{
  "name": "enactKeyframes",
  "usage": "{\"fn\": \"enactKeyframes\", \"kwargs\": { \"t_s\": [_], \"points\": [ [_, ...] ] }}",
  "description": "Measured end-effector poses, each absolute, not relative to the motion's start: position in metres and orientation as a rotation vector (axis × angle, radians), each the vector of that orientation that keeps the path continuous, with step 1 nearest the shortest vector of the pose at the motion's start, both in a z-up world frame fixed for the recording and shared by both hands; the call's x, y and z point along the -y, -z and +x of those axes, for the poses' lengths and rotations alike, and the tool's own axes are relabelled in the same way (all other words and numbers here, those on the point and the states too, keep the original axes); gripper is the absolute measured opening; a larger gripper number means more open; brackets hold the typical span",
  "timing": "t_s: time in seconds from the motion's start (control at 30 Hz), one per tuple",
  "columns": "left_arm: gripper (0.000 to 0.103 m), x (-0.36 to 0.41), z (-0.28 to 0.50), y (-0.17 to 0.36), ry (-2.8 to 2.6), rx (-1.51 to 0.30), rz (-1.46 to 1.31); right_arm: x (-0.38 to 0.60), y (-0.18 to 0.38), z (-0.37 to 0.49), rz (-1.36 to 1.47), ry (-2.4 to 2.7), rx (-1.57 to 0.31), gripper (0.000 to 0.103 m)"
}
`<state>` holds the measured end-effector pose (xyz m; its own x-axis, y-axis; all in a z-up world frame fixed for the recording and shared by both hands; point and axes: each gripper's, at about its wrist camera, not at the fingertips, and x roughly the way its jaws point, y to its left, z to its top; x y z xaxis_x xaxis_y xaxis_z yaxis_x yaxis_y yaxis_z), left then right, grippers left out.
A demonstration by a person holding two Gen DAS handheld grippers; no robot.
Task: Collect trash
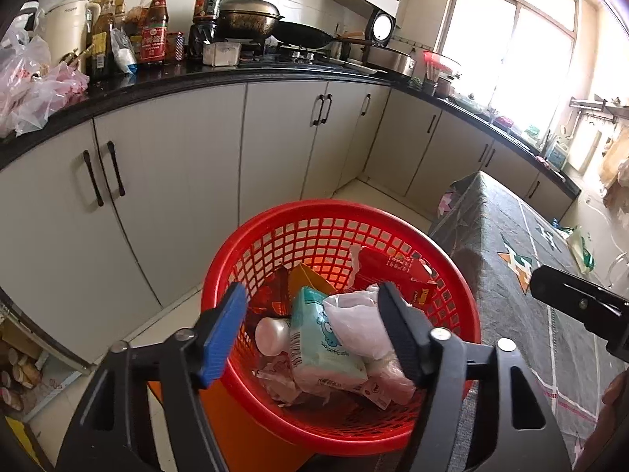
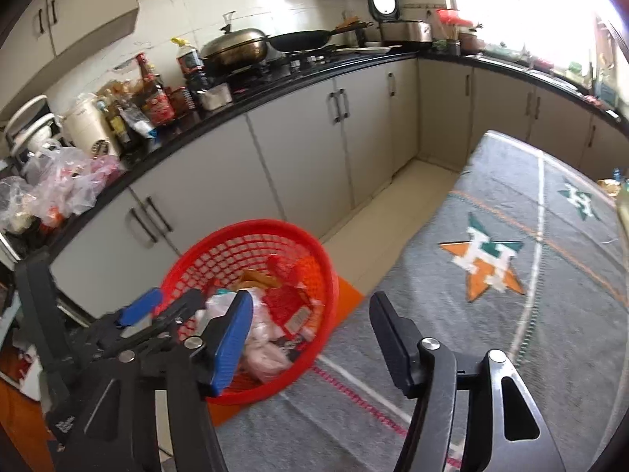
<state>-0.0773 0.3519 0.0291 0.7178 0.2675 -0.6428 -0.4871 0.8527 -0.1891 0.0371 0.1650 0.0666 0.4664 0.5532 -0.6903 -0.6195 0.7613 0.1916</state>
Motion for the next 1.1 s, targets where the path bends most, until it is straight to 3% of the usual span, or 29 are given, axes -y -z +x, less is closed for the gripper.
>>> {"fn": "enactKeyframes", "kwargs": {
  "t_s": [0.1, 0.3, 0.6, 1.1],
  "points": [
    [0.079, -0.349, -0.080, -0.034, -0.487, -0.638, -0.324, -0.159, -0.068, 0.036, -0.113, -0.672, -0.785, 0.080],
    [0.097, -0.328, -0.094, -0.053, -0.623, -0.599, -0.170, -0.148, -0.072, 0.024, -0.184, -0.582, -0.725, 0.089],
    [0.098, -0.279, -0.140, -0.080, -0.712, -0.480, 0.020, -0.107, -0.084, -0.022, -0.231, -0.506, -0.607, 0.094],
    [0.098, -0.226, -0.213, -0.073, -0.635, -0.477, 0.002, -0.030, -0.088, -0.120, -0.265, -0.402, -0.495, 0.098]
  ]
}}
